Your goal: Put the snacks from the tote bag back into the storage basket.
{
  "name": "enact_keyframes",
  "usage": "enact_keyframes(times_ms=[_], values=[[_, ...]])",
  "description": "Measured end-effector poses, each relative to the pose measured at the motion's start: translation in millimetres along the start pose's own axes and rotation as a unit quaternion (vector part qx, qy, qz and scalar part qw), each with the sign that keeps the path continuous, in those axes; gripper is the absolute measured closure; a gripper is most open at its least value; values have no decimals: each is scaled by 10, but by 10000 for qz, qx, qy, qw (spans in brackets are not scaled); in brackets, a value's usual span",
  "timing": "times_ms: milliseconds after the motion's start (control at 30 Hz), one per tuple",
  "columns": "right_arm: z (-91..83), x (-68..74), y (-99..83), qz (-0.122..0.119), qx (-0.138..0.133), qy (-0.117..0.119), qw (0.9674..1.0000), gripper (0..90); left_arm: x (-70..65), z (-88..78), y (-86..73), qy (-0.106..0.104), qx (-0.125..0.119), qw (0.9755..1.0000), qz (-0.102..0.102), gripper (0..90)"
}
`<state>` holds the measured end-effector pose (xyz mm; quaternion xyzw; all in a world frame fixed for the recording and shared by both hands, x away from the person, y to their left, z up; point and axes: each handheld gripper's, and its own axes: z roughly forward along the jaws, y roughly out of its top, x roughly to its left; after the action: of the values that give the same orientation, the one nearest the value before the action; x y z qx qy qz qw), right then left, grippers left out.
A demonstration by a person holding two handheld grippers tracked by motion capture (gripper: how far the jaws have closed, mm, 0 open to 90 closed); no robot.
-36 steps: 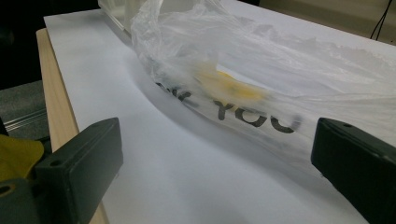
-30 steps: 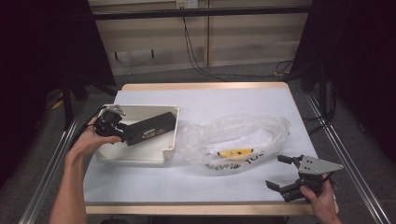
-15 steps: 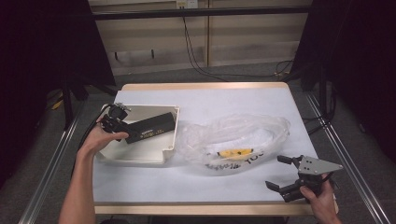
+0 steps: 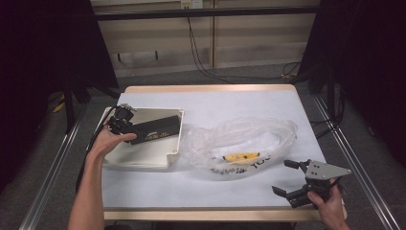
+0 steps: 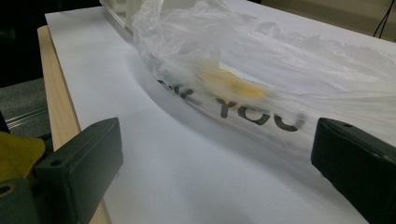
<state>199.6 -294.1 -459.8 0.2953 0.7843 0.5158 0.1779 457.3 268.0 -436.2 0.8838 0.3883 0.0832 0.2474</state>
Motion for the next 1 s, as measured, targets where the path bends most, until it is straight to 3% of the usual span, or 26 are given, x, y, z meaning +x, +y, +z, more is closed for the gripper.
enact_keyframes(times_ms=[133, 267, 300, 367, 467, 533, 633, 767, 800, 833, 900, 933, 1000], values=[[3, 0, -1, 2, -1, 17, 10000, 18, -6, 23, 7, -29, -206, 9997, -159, 70], [-3, 1, 0, 8, -18, 33, 10000, 18, -11, 22, -6, 48, -222, 9996, -157, 31], [-4, 1, 0, 8, -18, 17, 10000, 18, -13, 10, -16, 61, -235, 9997, -77, 37], [-2, -3, 1, -1, -20, -14, 10000, 18, -12, -35, -42, 21, -476, 9988, -149, 39], [1, -3, 4, 9, 1, -12, 10000, 19, -11, -116, -66, 178, -718, 9968, -300, 34], [-1, -5, 4, 5, 4, -25, 10000, 19, -21, -196, -90, 93, -803, 9965, -219, 35], [-2, -5, 4, 10, -13, -9, 10000, 18, -87, -307, -121, 258, -1105, 9933, -224, 74], [-5, -4, 1, 20, -29, -9, 10000, 18, -165, -425, -171, 235, -1272, 9915, -144, 186], [-4, -1, -1, 18, -27, -15, 10000, 18, -195, -454, -189, 312, -1314, 9908, -92, 222], [-2, -1, -2, 13, -13, -2, 10000, 18, -216, -463, -208, 235, -1376, 9902, -99, 256], [0, -1, 2, 18, -1, -23, 10000, 18, -267, -488, -236, 362, -1359, 9900, -60, 313], [1, -3, 3, 24, -11, -21, 10000, 18, -305, -484, -257, 225, -1460, 9890, -90, 349], [-1, -5, 4, 25, -4, -60, 10000, 22, -381, -476, -286, 391, -1448, 9887, 57, 418]])
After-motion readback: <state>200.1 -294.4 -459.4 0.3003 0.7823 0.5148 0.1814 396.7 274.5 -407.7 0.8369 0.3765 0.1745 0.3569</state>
